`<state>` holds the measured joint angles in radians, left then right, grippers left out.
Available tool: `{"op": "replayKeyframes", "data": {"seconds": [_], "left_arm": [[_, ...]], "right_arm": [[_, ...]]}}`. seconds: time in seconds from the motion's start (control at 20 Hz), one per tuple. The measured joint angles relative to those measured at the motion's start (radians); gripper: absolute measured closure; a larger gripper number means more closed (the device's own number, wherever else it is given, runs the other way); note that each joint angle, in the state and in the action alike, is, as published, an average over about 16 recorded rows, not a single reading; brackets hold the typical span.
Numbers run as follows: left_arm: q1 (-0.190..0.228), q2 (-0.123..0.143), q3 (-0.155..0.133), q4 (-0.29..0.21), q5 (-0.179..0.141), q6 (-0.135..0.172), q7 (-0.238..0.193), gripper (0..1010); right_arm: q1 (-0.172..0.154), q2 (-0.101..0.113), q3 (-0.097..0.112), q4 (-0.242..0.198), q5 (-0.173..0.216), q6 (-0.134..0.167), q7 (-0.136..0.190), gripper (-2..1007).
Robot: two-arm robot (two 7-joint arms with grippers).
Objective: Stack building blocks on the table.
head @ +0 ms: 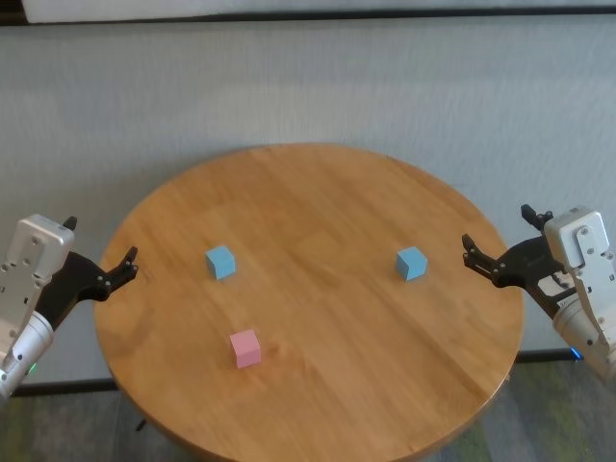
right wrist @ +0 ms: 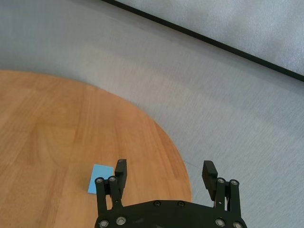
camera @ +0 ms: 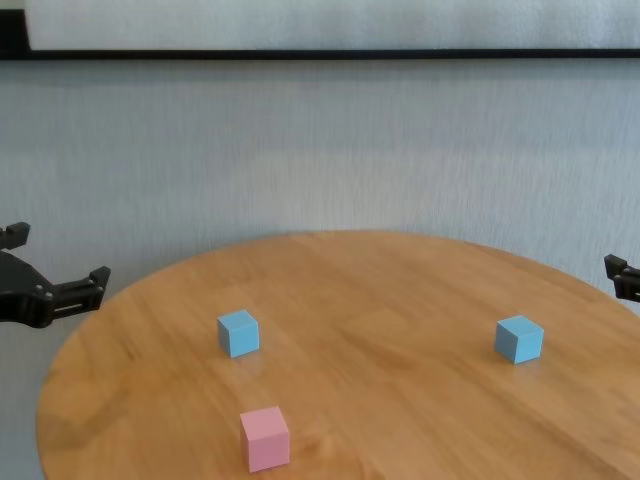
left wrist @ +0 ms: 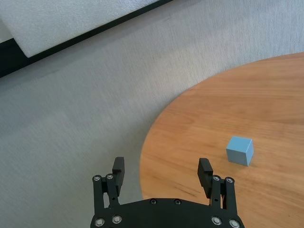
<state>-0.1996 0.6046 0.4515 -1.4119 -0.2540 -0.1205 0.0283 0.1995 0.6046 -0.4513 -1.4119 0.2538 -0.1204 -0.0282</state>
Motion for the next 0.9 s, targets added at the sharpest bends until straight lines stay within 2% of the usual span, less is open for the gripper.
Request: {"op": "replayKeyframes", "data": {"seconds": [0.9], "left_arm": [[0.000, 0.000, 0.000, 0.000, 0.000, 0.000, 0.000, 10]], "right_arm": [[0.000, 0.000, 0.000, 0.000, 0.000, 0.000, 0.000, 5]]}}
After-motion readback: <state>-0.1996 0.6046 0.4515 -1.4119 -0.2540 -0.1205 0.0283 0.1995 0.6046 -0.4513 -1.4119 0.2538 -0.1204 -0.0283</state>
